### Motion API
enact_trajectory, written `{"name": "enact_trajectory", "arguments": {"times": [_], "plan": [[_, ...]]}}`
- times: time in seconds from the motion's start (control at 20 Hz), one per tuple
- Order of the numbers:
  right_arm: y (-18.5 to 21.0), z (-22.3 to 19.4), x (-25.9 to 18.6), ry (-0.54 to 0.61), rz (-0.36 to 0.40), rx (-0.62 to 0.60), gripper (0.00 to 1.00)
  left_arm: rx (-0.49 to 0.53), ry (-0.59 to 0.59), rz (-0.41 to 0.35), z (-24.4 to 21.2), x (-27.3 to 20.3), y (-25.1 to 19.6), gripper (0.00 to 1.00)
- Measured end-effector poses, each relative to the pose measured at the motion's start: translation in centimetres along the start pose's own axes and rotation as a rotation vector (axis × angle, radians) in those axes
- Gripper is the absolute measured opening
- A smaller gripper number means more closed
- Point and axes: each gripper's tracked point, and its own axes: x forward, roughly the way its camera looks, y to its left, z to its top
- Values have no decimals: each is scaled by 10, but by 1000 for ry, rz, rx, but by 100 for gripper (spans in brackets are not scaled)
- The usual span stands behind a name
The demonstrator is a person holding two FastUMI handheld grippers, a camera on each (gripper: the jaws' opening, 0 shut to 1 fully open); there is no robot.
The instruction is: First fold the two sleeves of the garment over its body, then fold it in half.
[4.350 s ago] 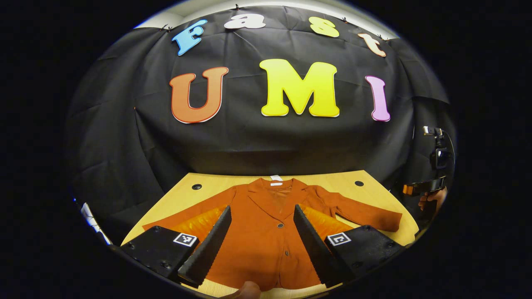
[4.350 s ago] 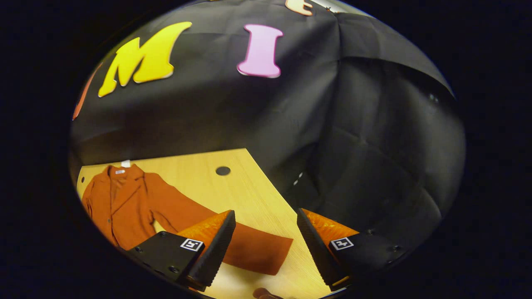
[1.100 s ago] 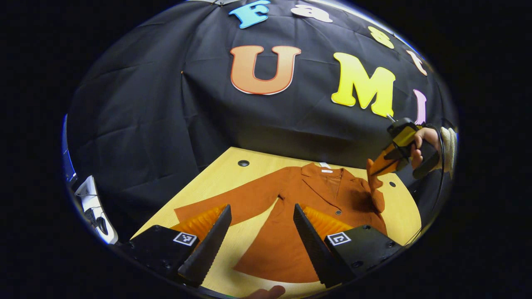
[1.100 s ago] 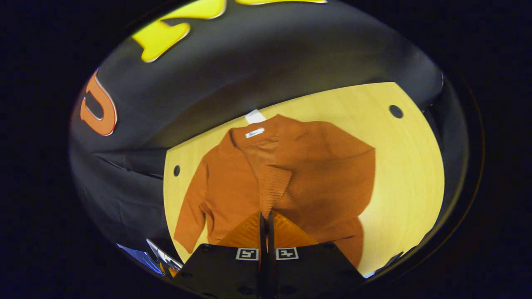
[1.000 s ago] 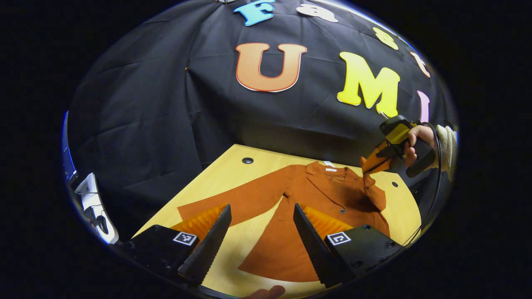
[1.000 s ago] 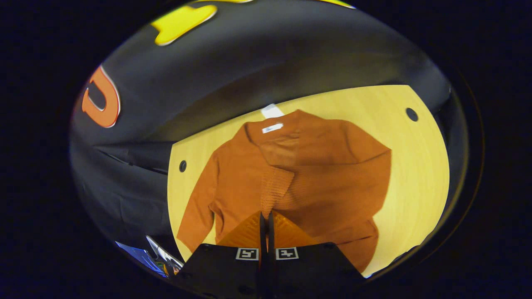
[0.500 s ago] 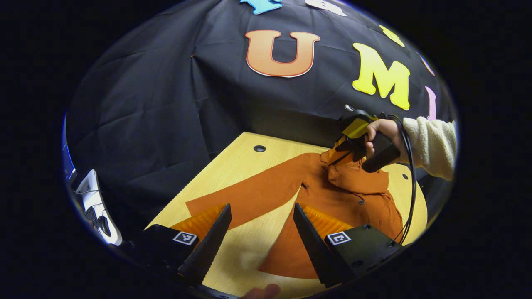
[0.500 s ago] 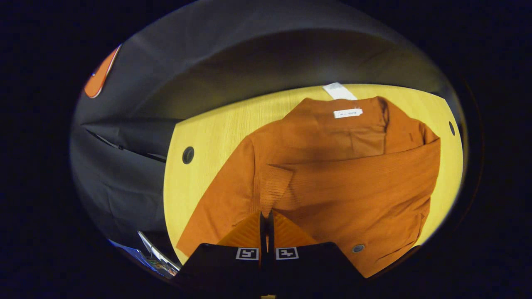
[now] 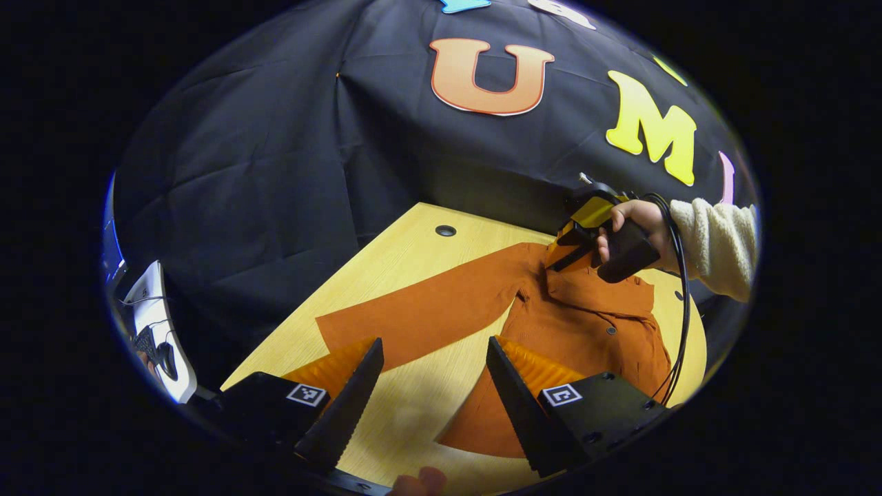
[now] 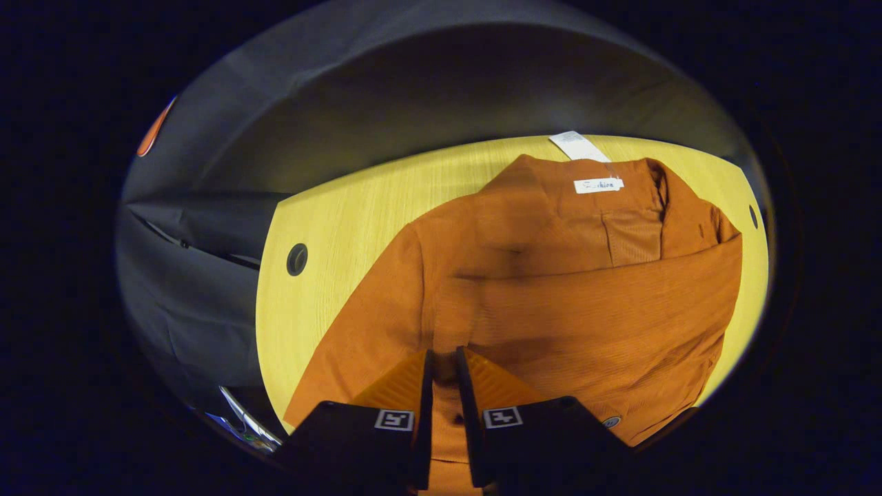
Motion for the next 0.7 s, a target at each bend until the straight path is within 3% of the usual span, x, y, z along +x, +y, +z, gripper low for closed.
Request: {"name": "enact_trajectory", "arguments": {"times": [0.1, 0.25, 0.45, 0.6, 0.7], "plan": [[1, -2, -5, 5, 3, -4, 38, -7, 6, 15, -1, 3, 6, 98], [-5, -9, -18, 12, -20, -37, 78, -28, 16, 34, -5, 4, 11, 98], [-8, -19, -49, 10, -7, -42, 92, -65, 60, 76, -9, 12, 24, 98], [-13, -25, -80, -25, 25, -90, 94, -100, 104, 126, -8, 23, 42, 98], [-7, -33, -107, -51, 100, -117, 94, -130, 152, 152, -15, 33, 54, 98]]}}
